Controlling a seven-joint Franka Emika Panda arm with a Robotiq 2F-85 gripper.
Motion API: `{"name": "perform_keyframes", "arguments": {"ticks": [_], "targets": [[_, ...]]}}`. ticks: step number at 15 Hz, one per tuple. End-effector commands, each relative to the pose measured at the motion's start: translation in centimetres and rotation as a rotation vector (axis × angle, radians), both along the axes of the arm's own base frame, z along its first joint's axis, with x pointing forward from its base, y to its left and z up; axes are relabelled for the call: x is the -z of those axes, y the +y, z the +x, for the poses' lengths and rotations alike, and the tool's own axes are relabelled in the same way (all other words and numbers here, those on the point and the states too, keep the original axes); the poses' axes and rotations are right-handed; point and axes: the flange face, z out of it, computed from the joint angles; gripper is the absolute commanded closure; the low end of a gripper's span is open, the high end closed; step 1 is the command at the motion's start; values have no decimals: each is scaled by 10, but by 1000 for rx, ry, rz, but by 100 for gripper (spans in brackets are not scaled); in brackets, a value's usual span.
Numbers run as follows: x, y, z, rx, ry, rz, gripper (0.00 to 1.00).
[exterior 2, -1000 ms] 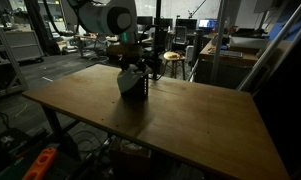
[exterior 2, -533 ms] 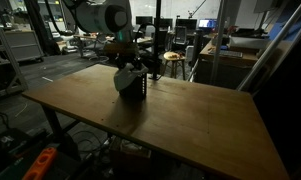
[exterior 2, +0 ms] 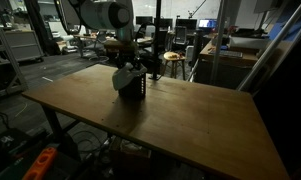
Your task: Pick up the cloth on the counter and put it in the box
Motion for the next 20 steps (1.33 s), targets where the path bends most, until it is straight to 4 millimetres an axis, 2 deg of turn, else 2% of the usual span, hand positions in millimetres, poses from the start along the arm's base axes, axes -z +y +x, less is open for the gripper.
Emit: {"name": "perform_keyframes", "arguments": {"ticks": [1, 6, 12, 15, 20], "targets": [[-14, -8, 13, 61, 17, 40, 97], [-27, -32, 18, 155, -16, 130, 98], [-9, -52, 13, 260, -8, 199, 98], [5, -47, 11, 291, 17, 223, 99], [13, -19, 11, 289, 41, 175, 98]]}}
